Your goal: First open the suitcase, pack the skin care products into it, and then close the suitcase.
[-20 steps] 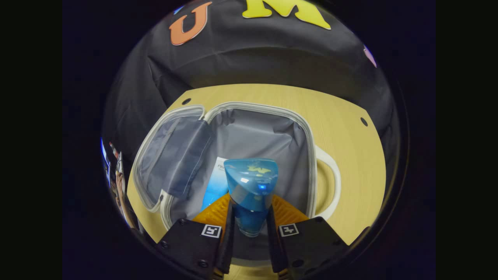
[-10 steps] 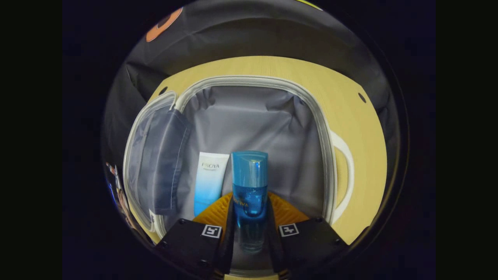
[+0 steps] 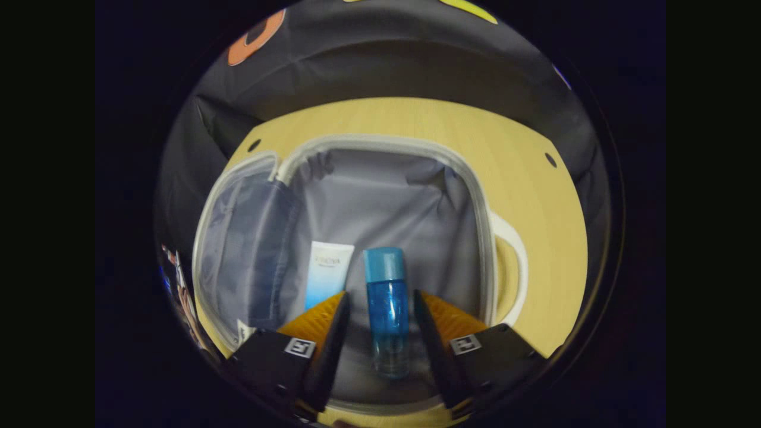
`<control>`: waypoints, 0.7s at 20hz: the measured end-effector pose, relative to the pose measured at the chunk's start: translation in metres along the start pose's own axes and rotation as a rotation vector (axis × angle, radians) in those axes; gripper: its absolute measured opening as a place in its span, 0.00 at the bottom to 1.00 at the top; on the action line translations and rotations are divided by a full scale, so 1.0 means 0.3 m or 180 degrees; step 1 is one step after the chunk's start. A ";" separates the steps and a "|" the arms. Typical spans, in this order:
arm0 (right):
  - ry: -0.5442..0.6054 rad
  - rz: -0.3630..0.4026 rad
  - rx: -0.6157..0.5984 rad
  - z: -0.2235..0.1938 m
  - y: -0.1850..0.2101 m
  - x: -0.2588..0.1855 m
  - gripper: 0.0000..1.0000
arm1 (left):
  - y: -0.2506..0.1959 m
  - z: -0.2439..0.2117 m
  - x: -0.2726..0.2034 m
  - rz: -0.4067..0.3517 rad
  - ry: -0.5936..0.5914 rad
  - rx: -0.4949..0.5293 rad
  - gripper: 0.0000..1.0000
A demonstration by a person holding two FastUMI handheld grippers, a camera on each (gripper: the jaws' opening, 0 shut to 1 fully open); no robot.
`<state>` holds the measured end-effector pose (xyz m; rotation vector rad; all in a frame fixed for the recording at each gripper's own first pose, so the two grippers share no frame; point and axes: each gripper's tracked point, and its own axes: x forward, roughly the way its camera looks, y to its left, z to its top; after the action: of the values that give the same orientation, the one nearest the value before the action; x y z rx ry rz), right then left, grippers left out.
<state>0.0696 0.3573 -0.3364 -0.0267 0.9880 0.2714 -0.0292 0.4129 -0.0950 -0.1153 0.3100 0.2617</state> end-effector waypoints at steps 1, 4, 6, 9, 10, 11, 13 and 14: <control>-0.0149 0.0050 -0.0078 0.029 0.006 -0.055 0.68 | 0.040 -0.034 0.026 0.0021 0.0076 -0.0151 0.99; -0.0721 0.0077 -0.0328 0.138 -0.011 -0.265 0.81 | 0.086 -0.149 0.113 -0.0179 0.0342 -0.0799 1.00; -0.1066 0.0078 -0.0505 0.172 -0.036 -0.408 0.81 | 0.148 -0.251 0.166 -0.0247 0.0588 -0.1248 0.98; -0.1539 0.0125 -0.0640 0.195 -0.091 -0.604 0.79 | 0.183 -0.363 0.224 -0.0455 0.0803 -0.2005 0.99; -0.1701 0.0081 -0.0654 0.201 -0.127 -0.668 0.81 | 0.181 -0.382 0.237 -0.0561 0.0797 -0.2233 0.99; -0.1831 0.0004 -0.0650 0.200 -0.172 -0.727 0.81 | 0.184 -0.390 0.253 -0.0624 0.0785 -0.2421 0.98; -0.2009 -0.0177 -0.0581 0.187 -0.259 -0.818 0.81 | 0.185 -0.408 0.284 -0.0737 0.0823 -0.2766 0.97; -0.2072 -0.0268 -0.0551 0.180 -0.302 -0.851 0.81 | 0.186 -0.422 0.298 -0.0747 0.0860 -0.2885 0.96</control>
<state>0.0029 0.2228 -0.1045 -0.1293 0.3142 0.2635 0.0017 0.4685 -0.2471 -1.0818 0.4233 0.1359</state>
